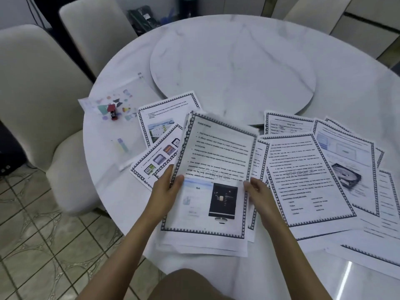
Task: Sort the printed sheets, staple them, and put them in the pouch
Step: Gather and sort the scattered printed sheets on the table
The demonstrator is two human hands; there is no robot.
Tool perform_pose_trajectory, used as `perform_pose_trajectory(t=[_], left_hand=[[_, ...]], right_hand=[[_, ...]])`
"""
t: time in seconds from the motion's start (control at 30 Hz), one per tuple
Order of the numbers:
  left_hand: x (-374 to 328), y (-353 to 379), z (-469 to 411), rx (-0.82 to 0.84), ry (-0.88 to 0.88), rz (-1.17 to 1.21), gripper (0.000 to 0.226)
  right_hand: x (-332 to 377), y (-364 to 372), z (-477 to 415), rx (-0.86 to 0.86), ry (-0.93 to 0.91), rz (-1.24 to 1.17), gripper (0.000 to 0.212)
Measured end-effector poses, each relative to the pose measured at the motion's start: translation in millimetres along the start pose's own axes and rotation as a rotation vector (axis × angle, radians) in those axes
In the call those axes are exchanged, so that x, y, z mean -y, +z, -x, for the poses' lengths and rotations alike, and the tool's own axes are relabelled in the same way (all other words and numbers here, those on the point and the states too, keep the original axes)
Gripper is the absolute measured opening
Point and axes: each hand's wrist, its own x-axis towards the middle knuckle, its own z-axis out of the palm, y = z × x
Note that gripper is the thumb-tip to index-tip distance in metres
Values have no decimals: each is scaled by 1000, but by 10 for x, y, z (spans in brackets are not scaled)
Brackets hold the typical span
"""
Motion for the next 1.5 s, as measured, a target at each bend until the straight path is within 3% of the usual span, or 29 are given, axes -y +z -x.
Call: perform_pose_trajectory(t=[0.13, 0.23, 0.53, 0.7, 1.03, 1.27, 1.5], left_hand=[[-114, -45, 10, 50, 7, 218, 27], [-107, -36, -23, 34, -2, 202, 25], [-3, 103, -85, 52, -192, 97, 17], [89, 135, -132, -59, -275, -57, 17], [77, 274, -443, -114, -121, -493, 28], [99, 572, -600, -31, -201, -711, 59], [160, 683, -552, -103, -182, -761, 56]], right_hand=[[116, -55, 47, 102, -26, -114, 18], [156, -100, 42, 132, -83, -147, 16], [62, -548, -26, -150, -193, -61, 16], [-100, -951, -82, -269, -182, -70, 17], [-432, -1504, -49, -465, -90, -109, 29], [-546, -1621, -4, -500, -52, -118, 26], [-585, -1629, -26, -508, -42, -157, 24]])
